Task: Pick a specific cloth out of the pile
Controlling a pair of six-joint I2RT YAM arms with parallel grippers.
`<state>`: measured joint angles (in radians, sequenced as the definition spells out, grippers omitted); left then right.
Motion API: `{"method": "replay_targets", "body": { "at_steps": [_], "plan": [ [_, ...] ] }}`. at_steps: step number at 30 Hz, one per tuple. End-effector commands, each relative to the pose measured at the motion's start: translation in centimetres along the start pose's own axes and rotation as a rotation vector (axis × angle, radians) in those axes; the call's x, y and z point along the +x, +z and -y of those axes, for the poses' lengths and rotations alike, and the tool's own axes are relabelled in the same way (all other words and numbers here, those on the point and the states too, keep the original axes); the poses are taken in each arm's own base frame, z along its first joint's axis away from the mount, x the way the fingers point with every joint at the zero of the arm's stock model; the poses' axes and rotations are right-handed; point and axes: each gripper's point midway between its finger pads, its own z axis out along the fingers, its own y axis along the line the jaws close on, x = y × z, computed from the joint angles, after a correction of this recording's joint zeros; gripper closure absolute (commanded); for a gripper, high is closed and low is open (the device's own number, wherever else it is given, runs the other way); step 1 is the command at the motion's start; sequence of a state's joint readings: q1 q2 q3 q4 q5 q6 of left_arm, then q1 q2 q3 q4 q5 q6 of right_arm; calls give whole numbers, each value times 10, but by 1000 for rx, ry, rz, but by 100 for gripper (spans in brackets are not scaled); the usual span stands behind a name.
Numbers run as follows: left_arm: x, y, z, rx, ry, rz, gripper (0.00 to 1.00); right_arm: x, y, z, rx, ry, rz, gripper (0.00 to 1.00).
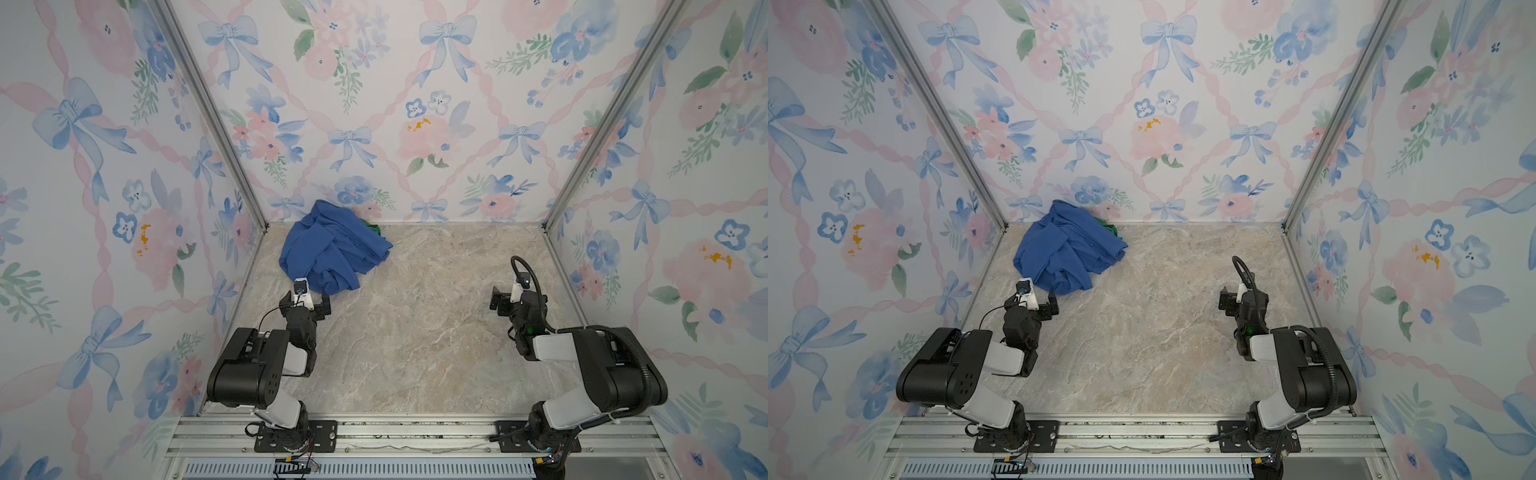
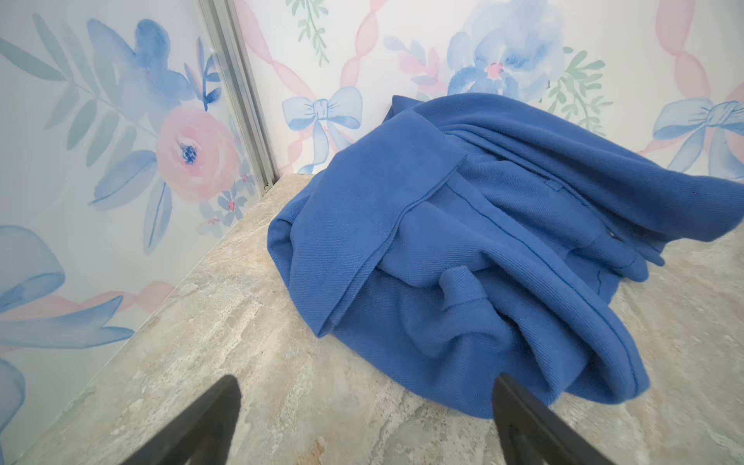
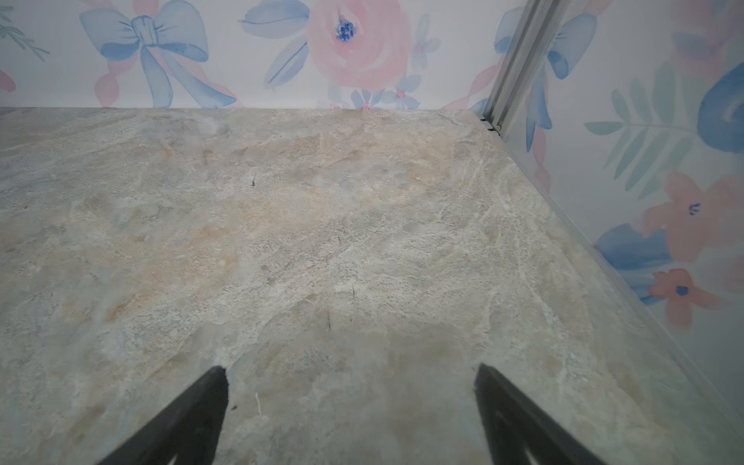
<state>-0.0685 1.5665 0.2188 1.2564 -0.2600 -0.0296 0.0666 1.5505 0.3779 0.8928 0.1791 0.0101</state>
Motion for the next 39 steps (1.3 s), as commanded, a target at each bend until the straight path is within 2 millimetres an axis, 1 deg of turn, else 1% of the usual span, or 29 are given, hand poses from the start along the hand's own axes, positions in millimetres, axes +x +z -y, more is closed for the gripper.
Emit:
{"method": "replay_targets", "body": {
  "at_steps": [1, 21, 23, 24, 25, 26, 27, 28, 29, 30, 32, 33, 35, 36, 37, 38, 39],
  "plan": [
    [0, 2, 1, 9, -10, -6, 2, -11, 2, -1, -10, 4, 26, 3],
    [1, 3, 1, 15, -13, -8, 2, -11, 1, -2, -14, -2, 31, 3],
    [-2, 2, 3, 24, -2, 0, 2, -11, 1, -2, -18, 0, 30, 3],
    [-6, 3, 3, 1, 13, -3, 2, -12, 1, -1, -19, 4, 36, 3],
    [-12, 6, 0, -48, 33, -29, 2, -17, -2, -2, -18, 9, 56, 3],
    [-24, 10, -2, -85, 43, -57, 2, -24, -6, -2, -7, -4, 57, 3],
    [-43, 13, -6, -119, 23, -73, 2, -33, -10, -5, -4, -32, 28, 3],
    [-70, 14, -13, -144, -23, -45, 2, -45, -13, -11, -15, -67, -25, 3],
    [-90, 13, -20, -164, -66, -15, 2, -53, -16, -15, -15, -89, -82, 3],
    [-105, 13, -28, -182, -115, 6, 2, -67, -18, -18, -10, -96, -109, 3],
    [-132, 17, -31, -181, -133, -7, 2, -88, -18, -31, -52, -97, -136, 3],
    [-142, 20, -31, -181, -137, -31, 2, -102, -15, -42, -94, -99, -142, 3],
    [-155, 28, -22, -137, -150, -109, 2, -128, -9, -58, -152, -82, -164, 3],
    [-160, 36, -9, -74, -144, -162, 3, -142, -4, -68, -197, -55, -181, 3],
    [-162, 44, 8, 9, -135, -217, 6, -156, -2, -79, -250, -36, -194, 3],
    [-165, 49, 26, 81, -121, -248, 10, -165, 1, -88, -291, -29, -198, 3],
    [-171, 54, 48, 141, -95, -263, 14, -178, 2, -97, -324, -26, -191, 3]
  ]
}}
